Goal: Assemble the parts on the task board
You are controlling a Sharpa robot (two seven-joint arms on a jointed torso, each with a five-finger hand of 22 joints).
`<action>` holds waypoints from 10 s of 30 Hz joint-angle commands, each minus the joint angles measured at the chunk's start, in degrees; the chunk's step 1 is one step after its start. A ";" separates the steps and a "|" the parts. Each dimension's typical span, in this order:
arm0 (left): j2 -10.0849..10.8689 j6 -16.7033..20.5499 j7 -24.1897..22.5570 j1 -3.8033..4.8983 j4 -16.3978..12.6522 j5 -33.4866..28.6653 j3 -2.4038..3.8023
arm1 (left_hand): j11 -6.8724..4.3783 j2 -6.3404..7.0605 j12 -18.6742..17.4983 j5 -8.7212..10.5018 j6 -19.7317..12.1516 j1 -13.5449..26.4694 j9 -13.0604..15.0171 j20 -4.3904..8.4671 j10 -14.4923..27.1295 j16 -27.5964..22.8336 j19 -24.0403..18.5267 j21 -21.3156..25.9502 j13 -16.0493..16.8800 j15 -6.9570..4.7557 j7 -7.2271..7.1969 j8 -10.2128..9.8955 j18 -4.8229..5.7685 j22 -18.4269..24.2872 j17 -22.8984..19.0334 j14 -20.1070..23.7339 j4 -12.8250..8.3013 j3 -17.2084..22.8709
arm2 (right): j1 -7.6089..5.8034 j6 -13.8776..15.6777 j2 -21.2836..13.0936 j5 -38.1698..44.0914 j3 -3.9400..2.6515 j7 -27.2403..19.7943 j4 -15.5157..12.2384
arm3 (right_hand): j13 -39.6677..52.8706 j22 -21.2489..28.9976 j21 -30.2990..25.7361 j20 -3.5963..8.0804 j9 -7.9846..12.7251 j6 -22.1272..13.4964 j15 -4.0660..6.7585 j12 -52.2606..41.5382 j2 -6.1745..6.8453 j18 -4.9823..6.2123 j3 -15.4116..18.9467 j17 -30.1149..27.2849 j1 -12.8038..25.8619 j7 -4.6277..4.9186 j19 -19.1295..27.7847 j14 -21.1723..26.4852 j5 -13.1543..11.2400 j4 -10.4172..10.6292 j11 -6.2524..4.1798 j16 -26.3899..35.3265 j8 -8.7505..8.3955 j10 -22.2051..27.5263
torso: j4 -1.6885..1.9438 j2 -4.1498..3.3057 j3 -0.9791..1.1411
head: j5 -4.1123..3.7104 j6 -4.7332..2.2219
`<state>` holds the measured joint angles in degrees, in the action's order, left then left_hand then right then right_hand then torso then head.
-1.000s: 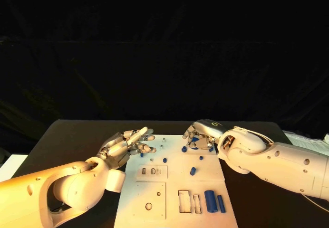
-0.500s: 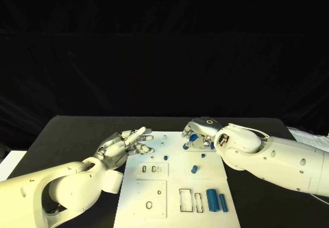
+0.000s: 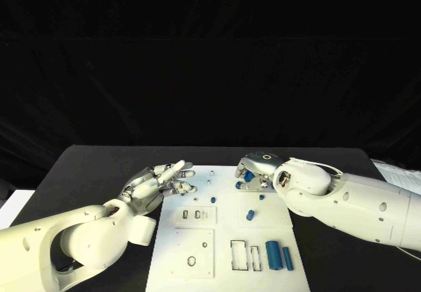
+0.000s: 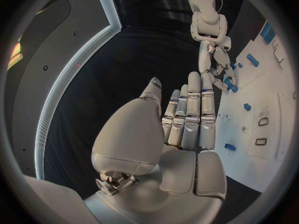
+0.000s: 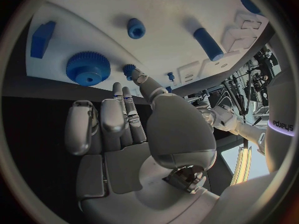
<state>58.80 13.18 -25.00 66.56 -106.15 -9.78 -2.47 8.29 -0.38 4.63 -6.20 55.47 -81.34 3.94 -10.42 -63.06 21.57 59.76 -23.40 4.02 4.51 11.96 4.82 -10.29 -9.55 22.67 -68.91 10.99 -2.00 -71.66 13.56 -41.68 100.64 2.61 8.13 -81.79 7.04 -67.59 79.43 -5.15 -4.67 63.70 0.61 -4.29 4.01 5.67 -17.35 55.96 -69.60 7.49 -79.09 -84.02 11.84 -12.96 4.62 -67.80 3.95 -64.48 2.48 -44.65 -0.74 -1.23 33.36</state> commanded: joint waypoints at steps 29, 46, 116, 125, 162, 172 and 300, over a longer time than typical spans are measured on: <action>-0.17 -0.09 0.07 0.08 0.72 -0.17 0.08 | 0.21 -0.56 -0.40 -0.09 -0.16 -0.41 0.03 0.02 0.40 -0.16 -0.66 0.27 0.02 -0.03 0.32 -0.38 0.07 0.14 0.17 0.58 -0.22 -0.11 | 0.41 -3.01 1.18 -0.41 0.00 -2.96 1.22 | -1.64 -1.62 1.49 -0.07 -1.23 2.56 0.37 -0.46 -2.49 -1.30 -7.01 0.98 -1.95 -0.59 -0.09 -1.26 -0.38 3.47 -0.93 -1.96 0.65 -4.79 | 0.15 -0.28 0.13 | 0.12 0.66; 0.12 0.16 0.08 0.09 1.89 -0.17 0.08 | 0.30 -0.81 -0.53 -0.14 -0.29 -0.82 0.03 -0.11 0.55 -0.07 -0.86 0.30 0.01 0.06 0.43 -0.56 0.02 0.19 0.38 0.93 -0.57 0.03 | 0.13 6.25 1.56 -1.95 -0.94 -1.27 0.78 | -1.94 -2.21 1.88 0.31 -2.15 3.76 0.68 0.01 -2.50 -1.41 -8.95 1.13 -2.32 -0.79 -0.24 -1.25 -2.49 4.71 -1.28 -2.37 1.00 -6.45 | 0.21 -0.22 0.15 | 0.34 0.10; 0.04 0.41 0.09 0.36 2.14 -0.17 0.30 | 0.35 -0.94 -0.62 -0.13 -0.37 -1.12 0.02 -0.21 0.64 -0.14 -1.12 0.39 0.01 0.15 0.45 -0.69 0.00 0.25 0.50 1.40 -0.90 0.13 | -0.63 4.49 13.43 -1.87 -0.89 0.45 12.47 | -3.38 1.27 0.24 -0.91 -2.05 -0.45 -0.68 0.84 2.17 -0.70 -9.95 -3.65 -0.93 0.63 2.14 -0.02 -3.88 8.09 0.41 0.41 -0.42 -1.00 | 1.25 -2.01 -0.52 | 0.12 0.36; -0.02 0.44 0.14 0.38 2.30 -0.17 0.30 | 0.36 -0.96 -0.63 -0.12 -0.42 -1.12 0.02 -0.23 0.66 -0.15 -1.17 0.40 0.01 0.16 0.45 -0.72 0.00 0.27 0.52 1.48 -0.93 0.12 | -0.63 6.66 13.30 -1.90 -0.81 0.41 12.50 | -3.41 3.80 -1.16 -1.56 -1.12 -3.87 -1.35 0.79 3.93 -0.20 -8.52 -7.06 -1.33 1.46 3.62 0.72 -5.10 9.43 1.16 2.79 -0.51 2.91 | 1.16 -1.96 -0.49 | 0.16 0.45; 0.44 0.42 0.15 0.38 2.11 -0.17 0.30 | 0.37 -1.02 -0.65 -0.12 -0.48 -1.14 0.01 -0.27 0.69 -0.17 -1.26 0.43 0.01 0.18 0.44 -0.78 -0.02 0.29 0.57 1.60 -0.99 0.13 | -0.28 1.80 -6.80 -18.54 -2.86 8.86 -0.43 | 62.83 -8.24 4.85 0.38 -0.01 -8.62 0.80 -66.01 6.00 -2.58 11.12 18.02 -6.47 0.53 -2.97 -3.33 -0.89 25.36 -1.70 -13.95 1.64 -15.95 | 0.15 -1.34 -0.59 | -0.42 -0.34; 0.43 0.42 0.14 0.38 2.19 -0.17 0.30 | 0.37 -1.02 -0.65 -0.12 -0.48 -1.14 0.01 -0.27 0.69 -0.17 -1.26 0.43 0.01 0.18 0.44 -0.78 -0.02 0.29 0.57 1.60 -0.99 0.13 | 0.36 1.22 -5.18 -18.55 -2.78 8.60 0.96 | 68.37 -10.52 5.85 0.29 -0.13 -8.37 0.71 -71.17 5.48 -3.06 11.29 20.96 -7.58 0.54 -4.28 -3.81 -0.28 26.01 -1.64 -15.69 2.18 -18.05 | 0.13 -1.35 -0.62 | -0.22 0.12; 0.17 0.20 0.53 0.37 2.53 -0.17 0.29 | 0.35 -1.15 -0.64 -0.12 -0.47 -1.21 0.03 -0.32 0.65 -0.17 -1.37 0.45 0.03 0.19 0.39 -0.81 -0.05 0.33 0.67 1.78 -1.11 0.17 | 1.67 6.26 9.04 -11.08 -1.48 3.55 1.01 | 75.29 -14.70 7.57 0.93 -1.08 -2.76 1.37 -76.71 1.76 -3.93 -1.07 27.90 -8.45 -0.45 -6.56 -4.75 -2.01 18.17 -2.52 -19.37 3.34 -20.70 | -0.02 -1.31 -0.64 | 0.91 0.82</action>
<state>59.10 13.97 -24.11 66.87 -103.48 -9.85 -2.22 8.69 -1.28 4.17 -6.20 55.27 -82.24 3.96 -10.63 -62.66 21.57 58.75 -23.18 4.05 4.71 12.16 4.38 -10.28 -9.31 23.27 -67.48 10.20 -1.82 -70.04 21.17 -32.74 88.49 1.12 11.79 -80.87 74.91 -74.92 86.75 -4.41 -4.81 59.13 1.63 -81.25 5.81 2.15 -18.04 74.91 -78.46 8.02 -83.90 -84.03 9.66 5.13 2.27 -86.98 7.53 -84.05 2.46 -45.99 -1.35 -0.30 34.17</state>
